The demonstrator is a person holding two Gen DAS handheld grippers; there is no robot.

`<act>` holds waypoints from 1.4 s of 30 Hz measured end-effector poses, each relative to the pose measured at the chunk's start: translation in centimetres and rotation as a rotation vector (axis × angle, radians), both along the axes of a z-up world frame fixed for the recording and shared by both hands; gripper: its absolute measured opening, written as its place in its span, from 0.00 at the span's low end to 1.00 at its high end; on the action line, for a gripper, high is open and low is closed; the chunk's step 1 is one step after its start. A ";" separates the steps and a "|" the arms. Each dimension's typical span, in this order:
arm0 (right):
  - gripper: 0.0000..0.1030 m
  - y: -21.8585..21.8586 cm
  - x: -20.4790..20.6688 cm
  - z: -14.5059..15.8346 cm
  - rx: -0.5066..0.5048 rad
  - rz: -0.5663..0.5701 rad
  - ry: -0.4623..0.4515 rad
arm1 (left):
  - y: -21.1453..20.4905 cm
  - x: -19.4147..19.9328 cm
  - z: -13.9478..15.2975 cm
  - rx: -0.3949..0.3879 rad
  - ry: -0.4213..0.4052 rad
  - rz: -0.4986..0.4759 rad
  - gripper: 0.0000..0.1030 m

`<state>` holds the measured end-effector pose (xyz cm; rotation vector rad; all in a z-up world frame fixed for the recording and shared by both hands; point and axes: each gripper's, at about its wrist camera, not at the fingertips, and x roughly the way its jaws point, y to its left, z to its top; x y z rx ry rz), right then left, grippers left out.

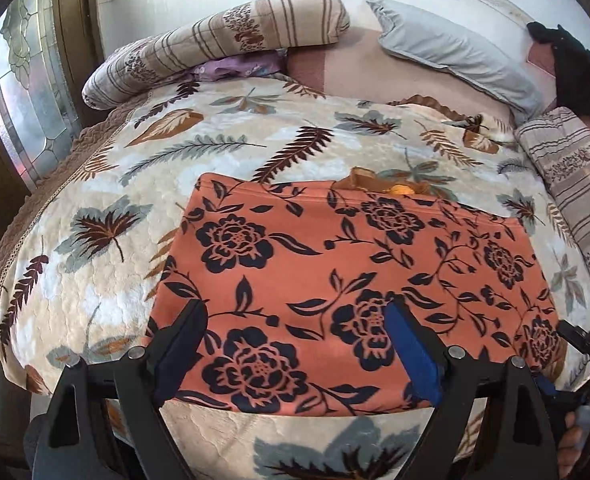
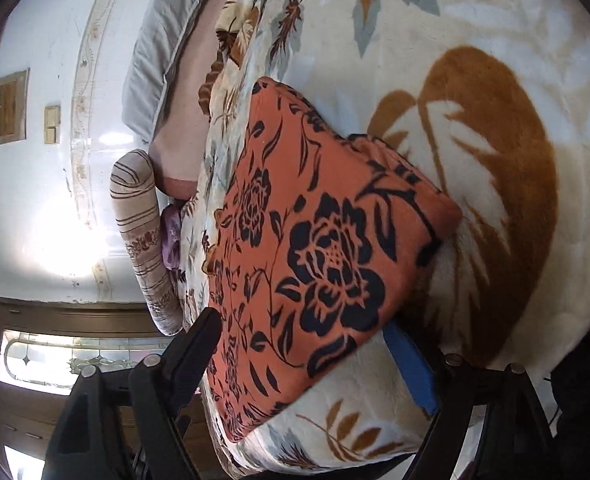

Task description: Fold small clothes

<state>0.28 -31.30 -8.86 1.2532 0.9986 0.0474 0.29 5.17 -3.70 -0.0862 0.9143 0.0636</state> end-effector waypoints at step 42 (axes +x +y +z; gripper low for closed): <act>0.33 2.7 5.8 0.6 -0.318 0.105 0.015 | -2.8 2.8 -8.3 0.038 0.119 -0.128 0.93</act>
